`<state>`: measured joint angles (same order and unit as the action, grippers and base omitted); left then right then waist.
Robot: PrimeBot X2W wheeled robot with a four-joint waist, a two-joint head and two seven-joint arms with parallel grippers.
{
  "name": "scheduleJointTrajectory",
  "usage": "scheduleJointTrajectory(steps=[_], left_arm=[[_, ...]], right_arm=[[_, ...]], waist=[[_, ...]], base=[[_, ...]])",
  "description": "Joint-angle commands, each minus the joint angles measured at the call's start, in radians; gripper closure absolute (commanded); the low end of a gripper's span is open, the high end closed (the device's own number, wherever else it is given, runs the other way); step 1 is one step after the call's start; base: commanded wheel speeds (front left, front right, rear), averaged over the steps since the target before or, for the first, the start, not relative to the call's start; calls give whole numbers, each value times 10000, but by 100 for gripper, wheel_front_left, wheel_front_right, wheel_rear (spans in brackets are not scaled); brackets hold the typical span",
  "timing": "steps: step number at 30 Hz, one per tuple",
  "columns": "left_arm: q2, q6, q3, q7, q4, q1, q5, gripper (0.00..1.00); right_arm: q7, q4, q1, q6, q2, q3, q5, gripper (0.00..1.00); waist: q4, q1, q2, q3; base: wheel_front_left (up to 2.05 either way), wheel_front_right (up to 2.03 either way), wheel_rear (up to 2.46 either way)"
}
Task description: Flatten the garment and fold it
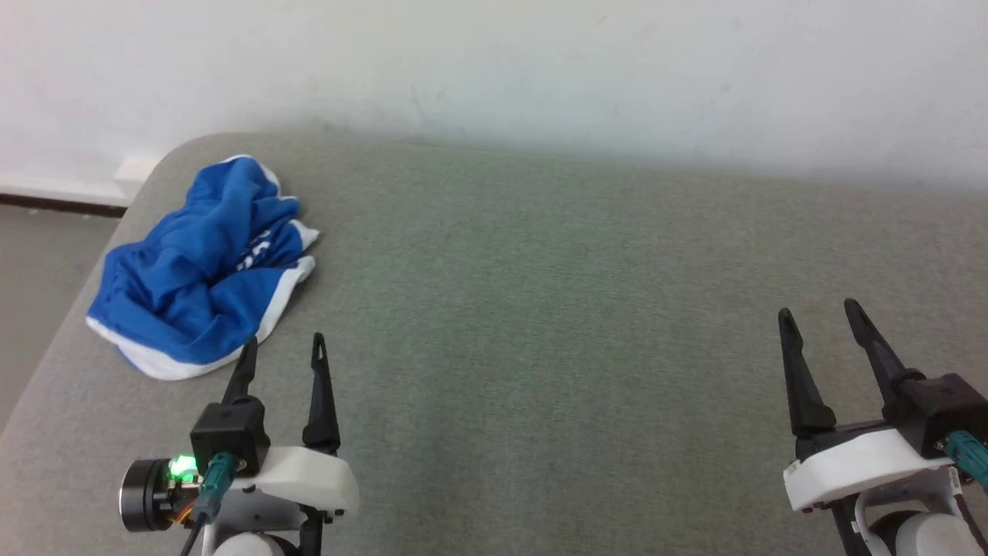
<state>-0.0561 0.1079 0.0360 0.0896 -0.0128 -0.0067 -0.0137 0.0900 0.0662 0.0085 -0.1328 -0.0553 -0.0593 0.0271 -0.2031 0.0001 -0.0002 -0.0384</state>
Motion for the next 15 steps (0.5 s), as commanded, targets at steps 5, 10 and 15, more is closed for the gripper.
scheduleJointTrajectory(steps=[5,10,15], left_arm=[[22,198,25,213,16,-195,-149,0],[27,276,-11,317,78,-260,-203,0],[29,286,-257,401,312,-442,-477,0]], right_arm=[[211,198,55,9,22,-77,-53,0],[316,285,55,10,24,-110,-92,0],[399,379,64,10,25,-130,-111,0]], waist=[[-785,-1,2,-164],[-1181,-1,2,-250],[-1397,-1,2,-338]], base=[[0,0,0],[0,0,0],[0,0,0]])
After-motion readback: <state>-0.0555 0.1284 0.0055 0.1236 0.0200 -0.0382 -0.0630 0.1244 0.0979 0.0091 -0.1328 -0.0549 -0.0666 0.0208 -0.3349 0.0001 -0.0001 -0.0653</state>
